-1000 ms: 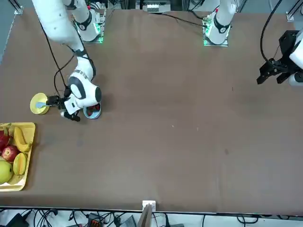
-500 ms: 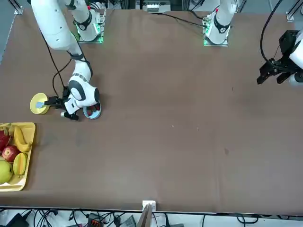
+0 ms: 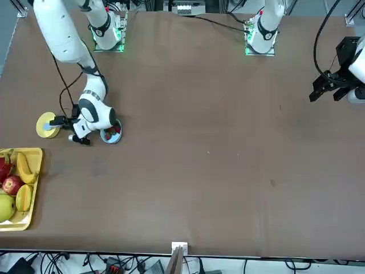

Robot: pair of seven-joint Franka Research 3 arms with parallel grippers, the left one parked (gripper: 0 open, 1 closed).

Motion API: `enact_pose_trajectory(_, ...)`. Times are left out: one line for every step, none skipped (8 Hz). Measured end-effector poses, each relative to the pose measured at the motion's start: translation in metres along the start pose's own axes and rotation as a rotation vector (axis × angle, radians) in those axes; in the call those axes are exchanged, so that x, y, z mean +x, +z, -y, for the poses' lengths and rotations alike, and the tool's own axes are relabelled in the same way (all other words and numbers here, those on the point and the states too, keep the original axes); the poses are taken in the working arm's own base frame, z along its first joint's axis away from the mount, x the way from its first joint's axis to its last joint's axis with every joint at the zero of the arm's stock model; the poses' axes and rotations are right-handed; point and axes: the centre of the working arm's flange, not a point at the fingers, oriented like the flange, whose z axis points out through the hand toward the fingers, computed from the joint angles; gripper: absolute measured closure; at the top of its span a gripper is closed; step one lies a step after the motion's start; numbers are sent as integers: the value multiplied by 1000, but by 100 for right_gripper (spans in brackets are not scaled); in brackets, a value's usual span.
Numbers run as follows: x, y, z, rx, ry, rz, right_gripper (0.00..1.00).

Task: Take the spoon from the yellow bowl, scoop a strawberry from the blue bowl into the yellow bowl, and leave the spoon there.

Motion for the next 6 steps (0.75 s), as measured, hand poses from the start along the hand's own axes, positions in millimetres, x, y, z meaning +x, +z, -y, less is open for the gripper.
enact_pose_trajectory(-1, 2, 2, -2, -4, 3, 16)
enact_pose_trajectory(-2, 4, 5, -5, -12, 6, 17)
enact_pose_trajectory(-4, 5, 9, -8, -18, 8, 18)
enact_pose_trajectory(-4, 6, 10, -11, -22, 10, 19)
enact_pose_trajectory(-4, 6, 9, -15, -20, 11, 24)
enact_pose_trajectory(-3, 6, 7, -21, -16, 13, 26)
